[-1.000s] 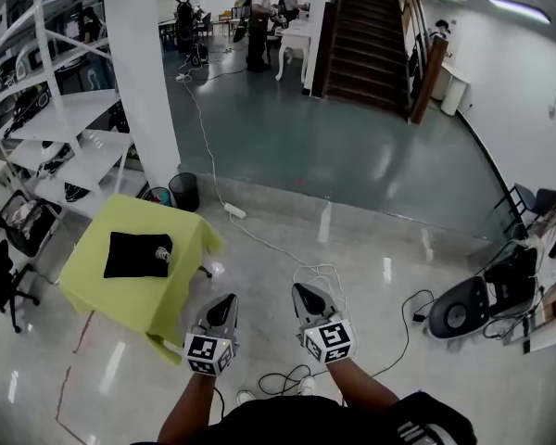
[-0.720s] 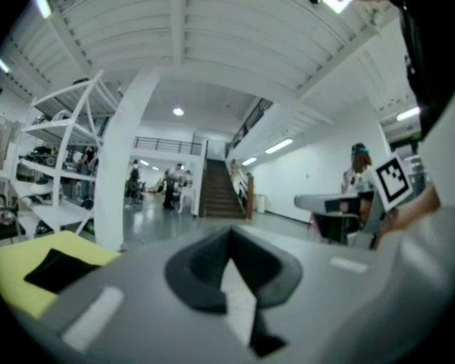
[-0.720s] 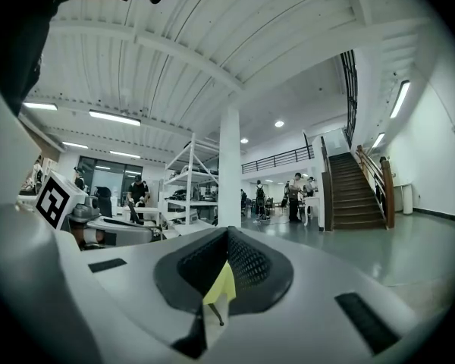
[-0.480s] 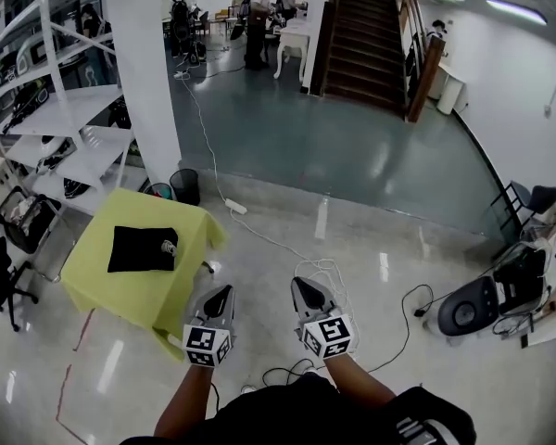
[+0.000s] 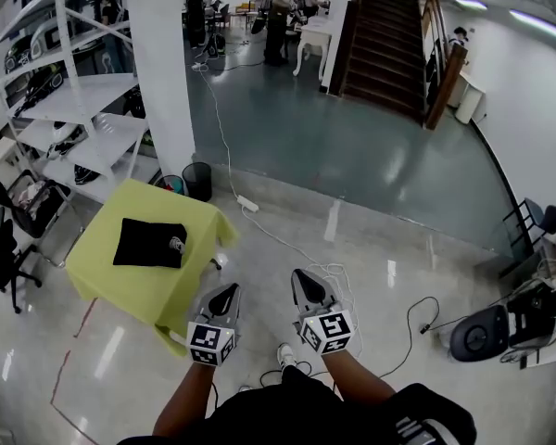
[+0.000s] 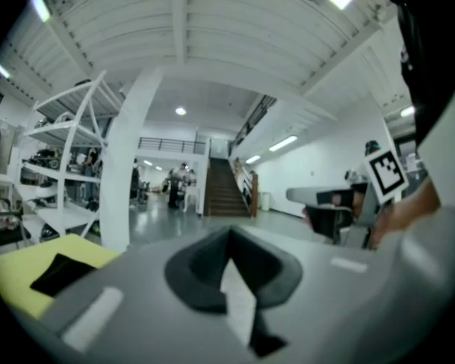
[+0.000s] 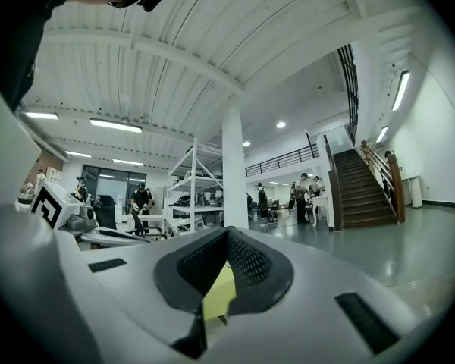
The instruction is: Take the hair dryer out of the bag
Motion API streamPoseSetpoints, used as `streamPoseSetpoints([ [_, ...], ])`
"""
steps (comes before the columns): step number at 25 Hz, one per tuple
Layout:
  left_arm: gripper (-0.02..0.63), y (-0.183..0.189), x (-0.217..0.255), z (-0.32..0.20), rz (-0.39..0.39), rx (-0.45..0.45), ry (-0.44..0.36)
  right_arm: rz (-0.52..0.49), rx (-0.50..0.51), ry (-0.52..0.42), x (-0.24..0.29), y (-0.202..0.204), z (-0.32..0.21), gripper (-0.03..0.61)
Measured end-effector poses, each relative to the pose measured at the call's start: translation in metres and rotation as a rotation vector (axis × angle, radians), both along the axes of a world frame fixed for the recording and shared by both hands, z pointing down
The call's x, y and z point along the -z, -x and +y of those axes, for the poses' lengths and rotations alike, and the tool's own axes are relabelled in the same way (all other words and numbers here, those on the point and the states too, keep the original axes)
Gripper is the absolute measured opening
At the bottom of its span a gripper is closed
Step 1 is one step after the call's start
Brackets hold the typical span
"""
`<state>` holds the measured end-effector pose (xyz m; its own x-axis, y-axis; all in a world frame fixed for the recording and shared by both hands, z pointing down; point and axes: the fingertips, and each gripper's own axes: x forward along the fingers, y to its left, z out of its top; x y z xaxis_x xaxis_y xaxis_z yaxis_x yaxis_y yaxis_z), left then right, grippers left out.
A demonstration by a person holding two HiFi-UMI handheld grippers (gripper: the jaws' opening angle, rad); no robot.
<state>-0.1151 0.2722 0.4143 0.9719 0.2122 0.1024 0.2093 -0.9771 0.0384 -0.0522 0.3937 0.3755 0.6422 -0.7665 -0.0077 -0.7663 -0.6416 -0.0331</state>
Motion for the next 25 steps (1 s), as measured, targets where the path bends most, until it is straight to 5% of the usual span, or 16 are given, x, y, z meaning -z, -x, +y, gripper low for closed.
streamPoseSetpoints([
  [16, 0.006, -0.109, 0.014, -0.02, -0.013, 0.212, -0.01, -0.057, 0.157, -0.1, 0.006, -0.146, -0.018, 0.006],
  [25, 0.006, -0.134, 0.006, -0.029, -0.021, 0.295, 0.017, -0.049, 0.267, -0.055, -0.006, -0.178, -0.032, 0.006],
])
